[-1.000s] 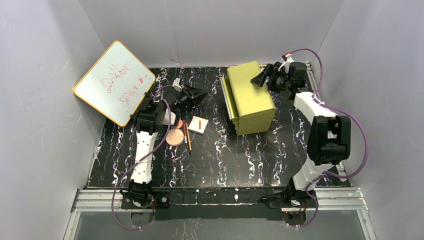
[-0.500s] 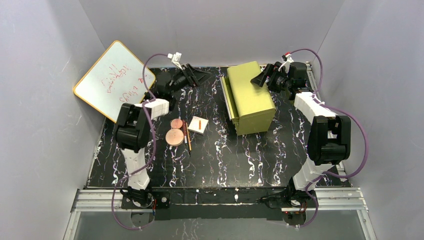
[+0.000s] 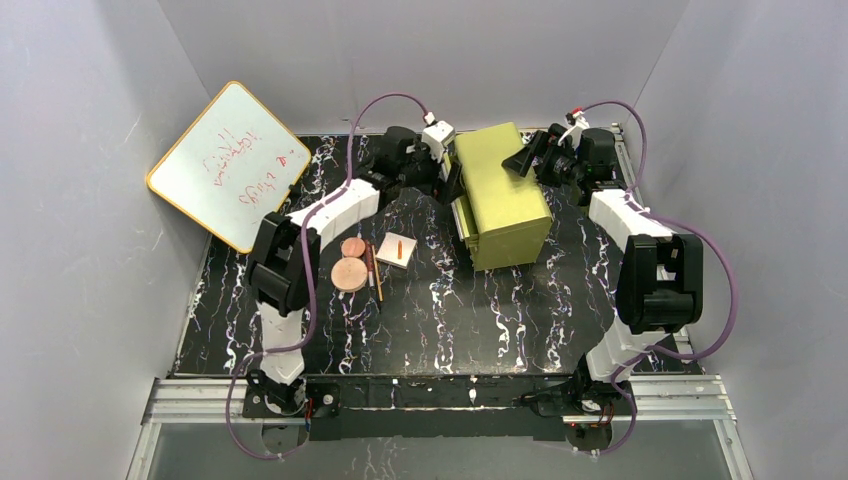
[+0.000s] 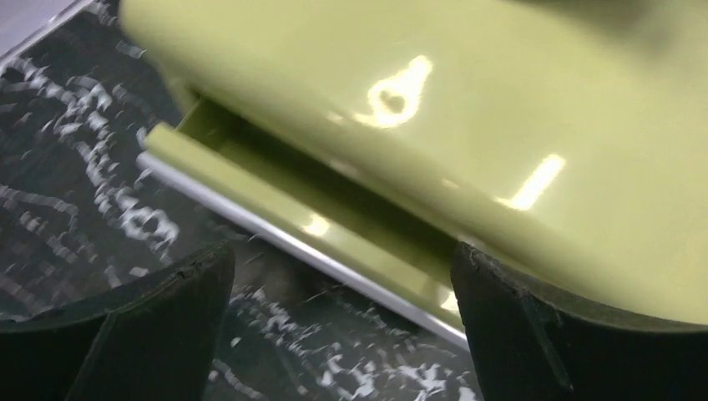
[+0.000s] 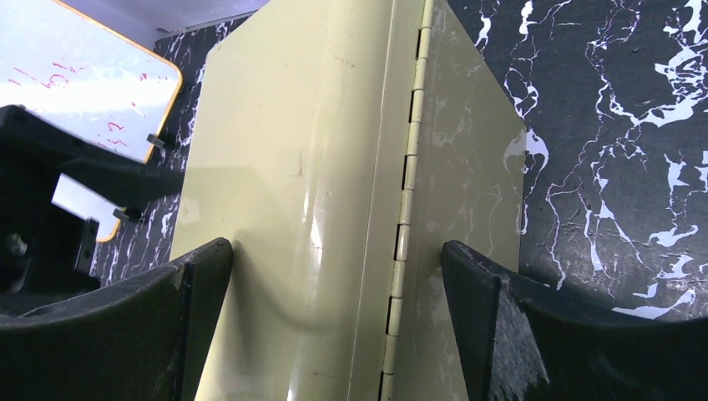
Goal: Organize the makeup
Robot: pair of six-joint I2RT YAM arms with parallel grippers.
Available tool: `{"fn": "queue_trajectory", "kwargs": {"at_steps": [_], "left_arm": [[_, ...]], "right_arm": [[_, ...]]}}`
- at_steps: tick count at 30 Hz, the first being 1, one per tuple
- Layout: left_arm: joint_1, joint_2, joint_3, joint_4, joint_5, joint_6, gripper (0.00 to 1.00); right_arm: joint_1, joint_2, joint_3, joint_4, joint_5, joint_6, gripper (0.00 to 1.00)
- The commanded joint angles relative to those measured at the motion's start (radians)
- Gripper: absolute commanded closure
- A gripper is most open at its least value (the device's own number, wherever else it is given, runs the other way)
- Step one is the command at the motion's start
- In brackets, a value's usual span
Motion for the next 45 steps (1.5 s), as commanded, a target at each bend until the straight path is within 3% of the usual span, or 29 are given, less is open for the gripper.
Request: {"fn": "queue_trajectory", "kwargs": {"at_steps": [1, 8, 19, 27, 45], "left_arm": [[0.015, 0.067, 0.195, -0.339, -0.216, 0.117, 0.01], [-0.013, 0.202, 0.437, -0.544, -0.332, 0.031, 0.01], [-0.032, 0.281, 0.574, -0.718, -0.444, 0.01, 0.02], [-0.028, 0.256, 0.538, -0.78, -0.543, 0.037, 0.02], [0.058, 0.166, 0.403, -0.801, -0.582, 0.036, 0.02]], "right_arm": [[0.0, 0.008, -0.071, -0.15, -0.008, -0.072, 0.0], [-0.004, -0.008, -0.095, -0.142, 0.002, -0.085, 0.0], [-0.03, -0.029, -0.112, -0.148, 0.002, -0.102, 0.0], [-0.031, -0.022, -0.099, -0.145, -0.009, -0.091, 0.0], [-0.032, -0.015, -0.087, -0.149, -0.013, -0.096, 0.0]]}}
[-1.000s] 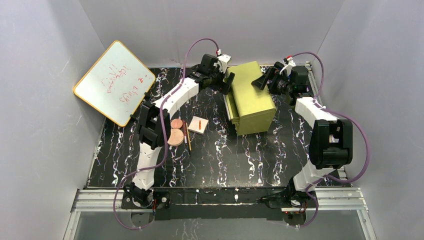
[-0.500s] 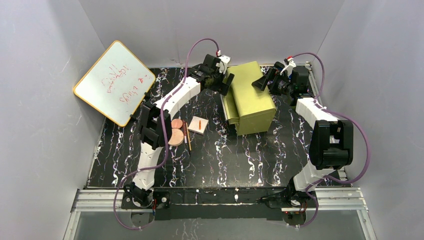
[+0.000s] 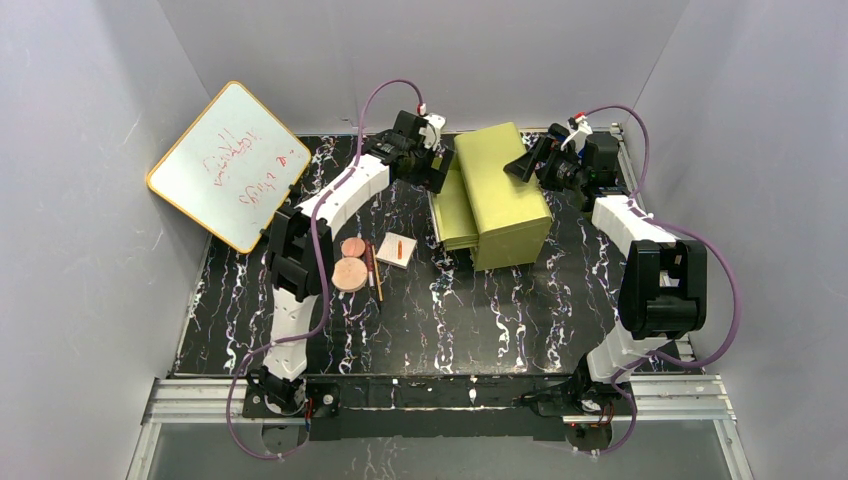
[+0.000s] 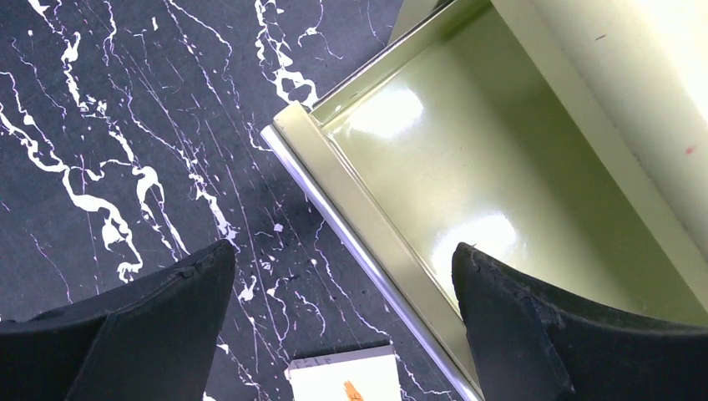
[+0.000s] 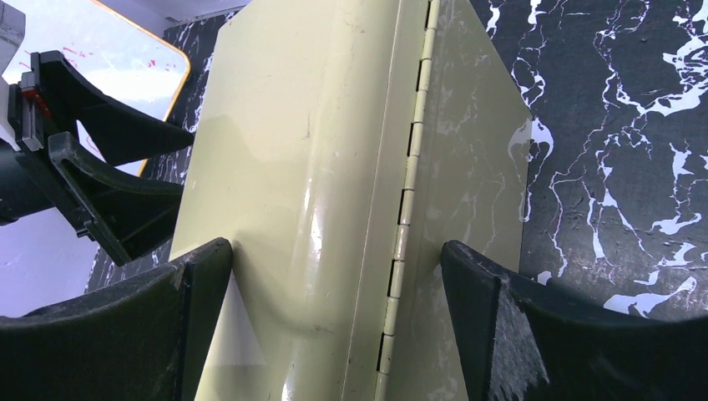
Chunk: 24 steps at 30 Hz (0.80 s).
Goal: Organize the makeup
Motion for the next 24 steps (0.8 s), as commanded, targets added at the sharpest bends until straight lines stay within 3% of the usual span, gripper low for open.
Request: {"fn": "queue_trajectory", "kwargs": {"at_steps": [1, 14, 24], "left_arm": [[0.057, -0.039, -0.053, -0.167, -0.115, 0.046, 0.01], [0.111, -0.113, -0.091, -0.175, -0.106, 0.019, 0.02], [0.114, -0.176, 0.031, -0.098, 0.026, -0.072, 0.01]], "right_arm": [[-0.008, 0.027, -0.026, -0.178, 0.022, -0.082, 0.0], [-0.01, 0.022, -0.046, -0.169, 0.016, -0.083, 0.0], [-0.01, 0.022, -0.052, -0.165, 0.012, -0.082, 0.0]]}}
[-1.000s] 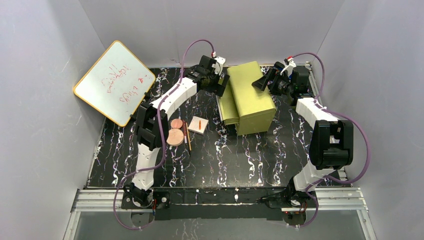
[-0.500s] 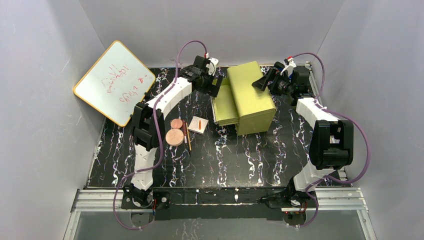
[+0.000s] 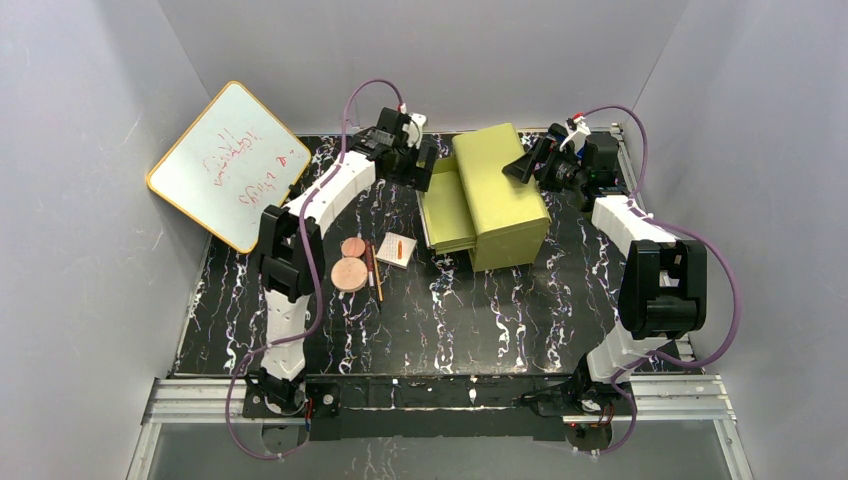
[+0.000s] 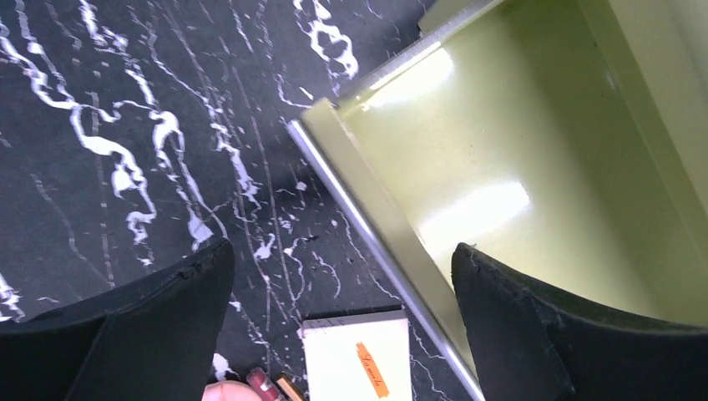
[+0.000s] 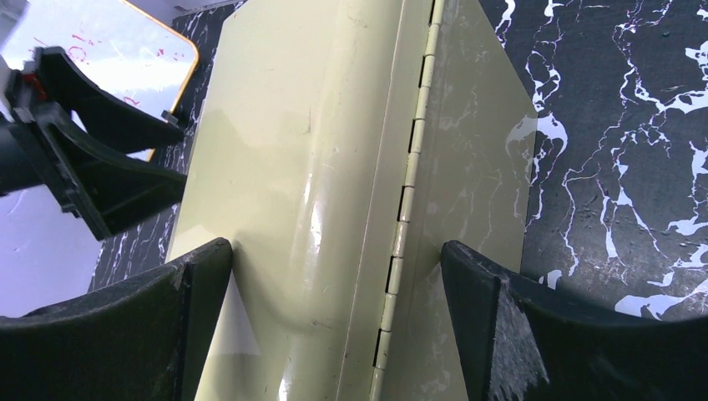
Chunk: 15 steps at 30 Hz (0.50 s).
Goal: Organize the makeup
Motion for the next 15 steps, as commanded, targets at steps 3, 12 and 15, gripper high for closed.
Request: {"fn": "queue_trajectory", "kwargs": {"at_steps": [3, 12, 15], "left_arm": [[0.087, -0.173, 0.096, -0.043, -0.016, -0.053, 0.02], [0.251, -0.369, -0.114, -0.132, 0.119, 0.003, 0.01], [0.261, -0.416, -0.214, -0.171, 0.161, 0.027, 0.02]], "right_arm": [[-0.01, 0.022, -0.053, -0.161, 0.041, -0.078, 0.0], [-0.01, 0.035, -0.079, -0.121, 0.03, -0.072, 0.0], [-0.01, 0.049, -0.096, -0.087, 0.012, -0.055, 0.0]]}}
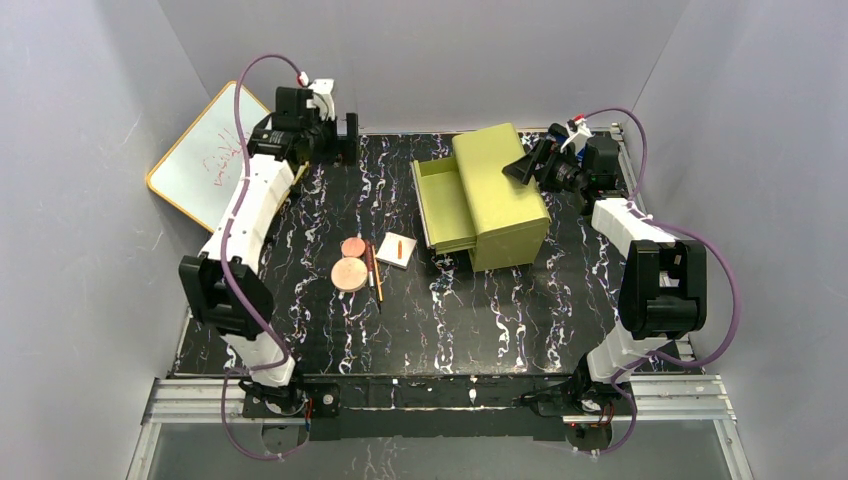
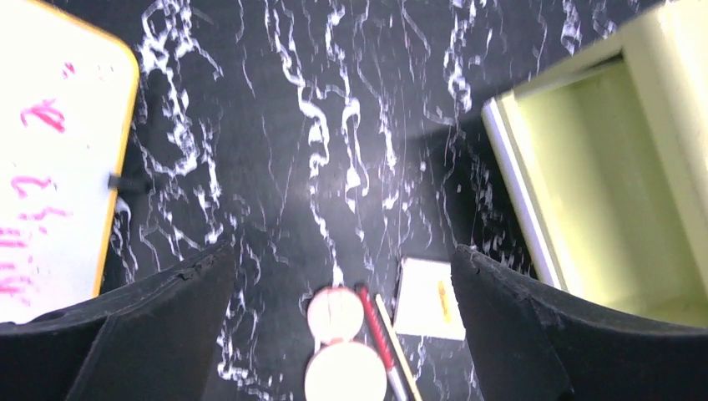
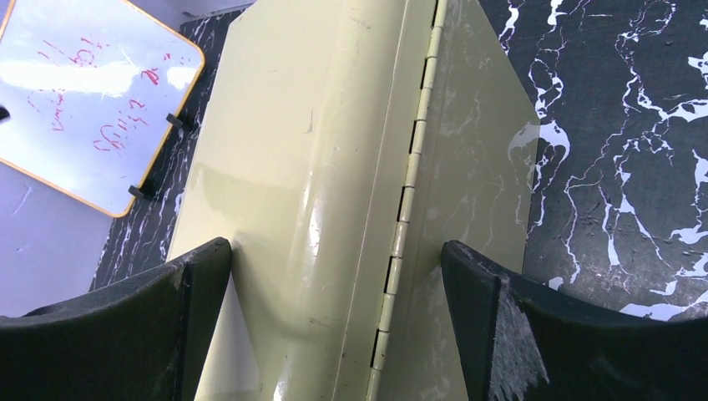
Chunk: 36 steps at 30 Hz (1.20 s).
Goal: Organize the makeup
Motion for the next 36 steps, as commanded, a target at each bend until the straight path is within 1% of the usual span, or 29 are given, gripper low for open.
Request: {"fn": "queue_trajectory", "kwargs": {"at_steps": [1, 4, 7, 9, 11, 13, 15, 18, 21, 23, 28, 29, 36], "left_arm": [[-0.01, -0.083, -0.164, -0.102, 0.111, 0.04, 0.02], [-0.012, -0.13, -0.304, -0.091, 0.218, 0.009, 0.02], [-0.024, -0.18, -0.447, -0.046, 0.215, 0.016, 0.02], [-0.052, -0.211, -0.54, 0.014, 0.247, 0.027, 0.01], [-0.116, -0.224, -0.59, 0.068, 0.215, 0.042, 0.01], [-0.19, -0.226, -0.625, 0.13, 0.152, 0.055, 0.01], [-0.248, -0.21, -0.64, 0.175, 0.117, 0.058, 0.02], [-0.305, -0.192, -0.645, 0.25, 0.103, 0.055, 0.01], [-0.344, -0.167, -0.63, 0.302, 0.052, 0.057, 0.02], [-0.354, -0.138, -0.611, 0.3, 0.022, 0.066, 0.02], [-0.36, -0.091, -0.618, 0.303, -0.056, 0.086, 0.02], [-0.36, -0.079, -0.614, 0.3, -0.068, 0.118, 0.02], [-0.359, 0.03, -0.572, 0.305, -0.066, 0.127, 0.01]], "right_arm": [[-0.008, 0.053, -0.076, -0.121, 0.016, -0.057, 0.0], [-0.008, 0.057, -0.085, -0.113, 0.012, -0.061, 0.0], [-0.01, 0.048, -0.091, -0.121, 0.009, -0.075, 0.0], [-0.01, 0.04, -0.098, -0.121, 0.008, -0.081, 0.0], [-0.01, 0.038, -0.107, -0.115, 0.006, -0.079, 0.0], [-0.01, 0.036, -0.118, -0.102, 0.0, -0.072, 0.0], [-0.01, 0.035, -0.123, -0.096, -0.005, -0.066, 0.0], [-0.01, 0.026, -0.131, -0.094, -0.004, -0.067, 0.0], [-0.013, 0.018, -0.135, -0.1, -0.003, -0.072, 0.0], [-0.016, 0.014, -0.139, -0.103, -0.003, -0.075, 0.0], [-0.024, 0.005, -0.144, -0.111, -0.003, -0.086, 0.0], [-0.025, 0.005, -0.144, -0.111, -0.006, -0.085, 0.0], [-0.025, 0.008, -0.133, -0.109, -0.014, -0.08, 0.0]]}}
